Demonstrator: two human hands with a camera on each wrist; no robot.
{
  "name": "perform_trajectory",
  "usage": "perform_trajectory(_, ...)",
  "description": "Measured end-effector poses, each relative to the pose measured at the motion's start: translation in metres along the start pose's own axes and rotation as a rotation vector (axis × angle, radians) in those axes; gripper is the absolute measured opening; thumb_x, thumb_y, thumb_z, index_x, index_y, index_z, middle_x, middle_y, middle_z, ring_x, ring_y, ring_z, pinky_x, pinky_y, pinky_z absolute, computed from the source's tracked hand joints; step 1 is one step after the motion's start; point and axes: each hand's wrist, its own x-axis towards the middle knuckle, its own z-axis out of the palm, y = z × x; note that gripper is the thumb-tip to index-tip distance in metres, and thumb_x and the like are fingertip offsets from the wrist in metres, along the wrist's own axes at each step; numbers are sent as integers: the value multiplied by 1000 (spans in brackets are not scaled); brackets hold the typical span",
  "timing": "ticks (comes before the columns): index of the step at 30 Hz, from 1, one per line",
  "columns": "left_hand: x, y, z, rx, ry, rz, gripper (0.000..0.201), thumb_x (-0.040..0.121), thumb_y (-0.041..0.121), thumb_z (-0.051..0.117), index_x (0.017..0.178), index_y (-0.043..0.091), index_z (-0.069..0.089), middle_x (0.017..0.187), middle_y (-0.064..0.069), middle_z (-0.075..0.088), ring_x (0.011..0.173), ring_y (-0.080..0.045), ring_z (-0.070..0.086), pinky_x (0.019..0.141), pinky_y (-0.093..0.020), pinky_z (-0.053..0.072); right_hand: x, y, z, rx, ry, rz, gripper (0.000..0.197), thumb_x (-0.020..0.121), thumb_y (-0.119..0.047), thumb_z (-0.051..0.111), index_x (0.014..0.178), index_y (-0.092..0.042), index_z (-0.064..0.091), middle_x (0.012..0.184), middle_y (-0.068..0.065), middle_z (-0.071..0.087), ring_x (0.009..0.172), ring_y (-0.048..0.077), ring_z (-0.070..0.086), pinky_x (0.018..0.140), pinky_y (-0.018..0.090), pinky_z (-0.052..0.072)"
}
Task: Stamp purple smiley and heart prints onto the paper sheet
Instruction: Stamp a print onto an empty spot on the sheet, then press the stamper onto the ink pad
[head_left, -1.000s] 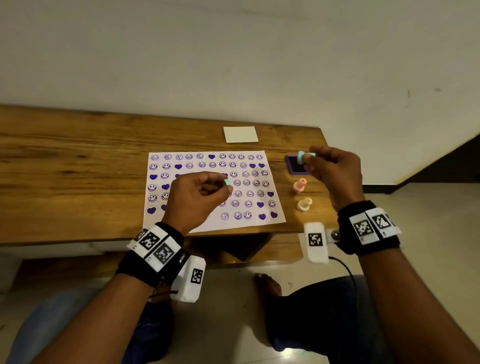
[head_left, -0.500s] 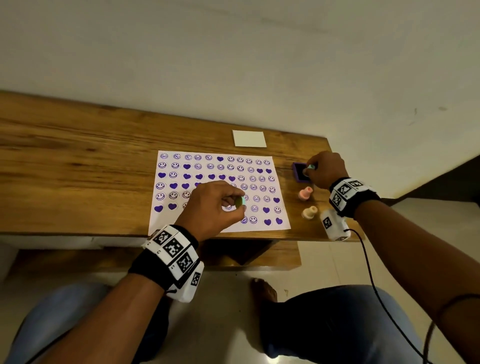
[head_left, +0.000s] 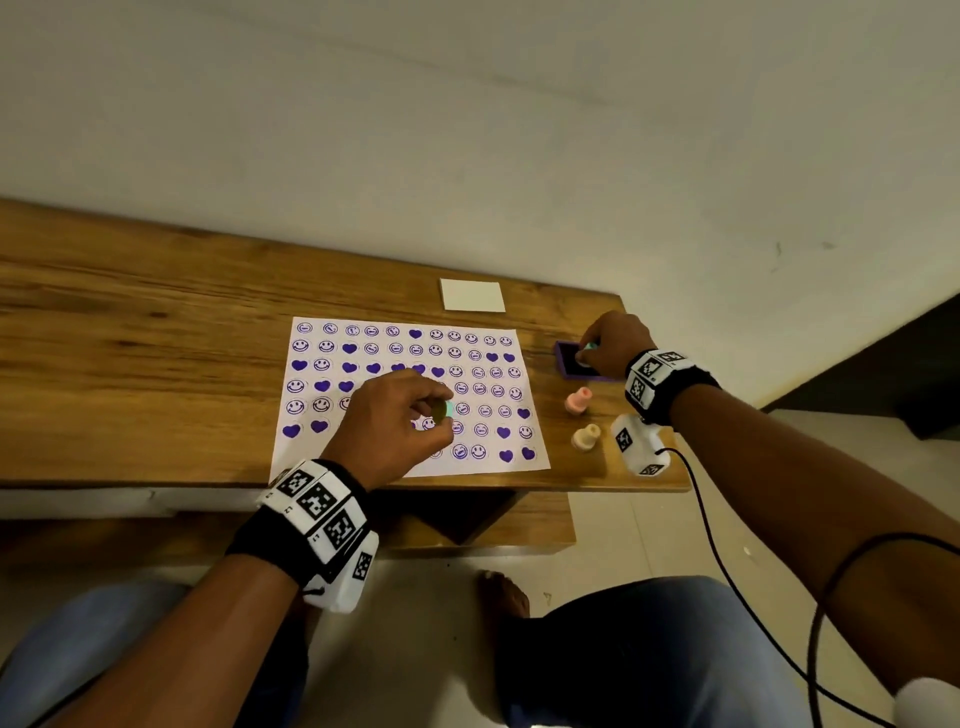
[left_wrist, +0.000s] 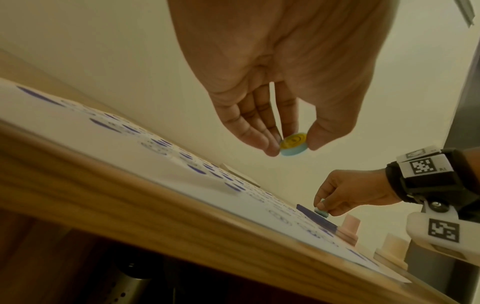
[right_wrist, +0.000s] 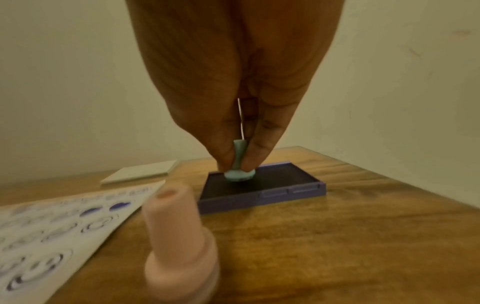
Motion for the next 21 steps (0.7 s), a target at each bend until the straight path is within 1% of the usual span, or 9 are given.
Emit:
perform_trajectory(2,2,-3,-2,1,28,-5,29,72,19,78,100,17,73,87,8,68,76,-2,64,72,-18,53,-3,0,-7,110,81,34,17,83,-22,74,96,-13,79,106,9,73,100,28,65,78,30,47)
perform_trajectory(4,4,-5,-4,38,38,-26,29,71,18,78,100,19,73,86,6,66,75,-2,62,71,-17,50,-13,-1,-14,229,209,40,17,83,-24,74,95,-13,79,101,7,75,96,25,67,80,29,49)
perform_trajectory(7,6,-11,-11,125,-10,-110,28,73,24,77,101,20,72,86,6,63,77,-9,62,74,-26,49,-45,-17,-17,411,308,10,13,82,-26,76,90,-16,79,87,1,75,83,17,68,79,30,53)
perform_trajectory(10,7,-16,-16,207,-65,-190,27,75,30,74,101,24,70,87,5,62,82,-12,61,77,-29,49,-85,-42,-6,625,254,-33,4,82,-24,78,82,-20,77,69,-6,72,64,9,67,65,28,54)
perform_trajectory(12,7,-18,-18,239,-62,-234,28,76,29,73,103,23,70,93,3,63,86,-14,60,77,-28,48,-105,-56,10,668,201,-76,7,81,-24,79,86,-19,78,71,-7,72,62,7,67,58,24,49)
perform_trajectory(13,6,-18,-19,242,-55,-265,28,76,28,74,104,22,70,95,1,63,86,-15,59,77,-27,46,-114,-64,18,667,185,-100,10,81,-26,80,88,-19,77,73,-7,73,63,5,67,59,20,49)
perform_trajectory(16,5,-21,-19,175,-49,-390,26,77,23,73,103,19,71,91,1,66,86,-14,60,75,-23,41,-135,-82,37,715,138,-137,15,80,-26,82,92,-19,78,76,-7,74,66,6,70,61,20,52)
perform_trajectory(18,4,-22,-14,105,-26,-448,23,78,20,72,102,18,71,87,2,66,86,-13,61,75,-22,41,-144,-90,43,672,127,-178,18,81,-27,81,96,-18,77,82,-8,74,71,3,69,65,17,52)
perform_trajectory(21,5,-20,-6,15,11,-497,23,79,19,73,102,16,72,88,0,67,86,-14,61,76,-22,43,-148,-95,45,606,153,-199,21,81,-32,81,98,-20,78,86,-9,73,74,2,66,68,21,55)
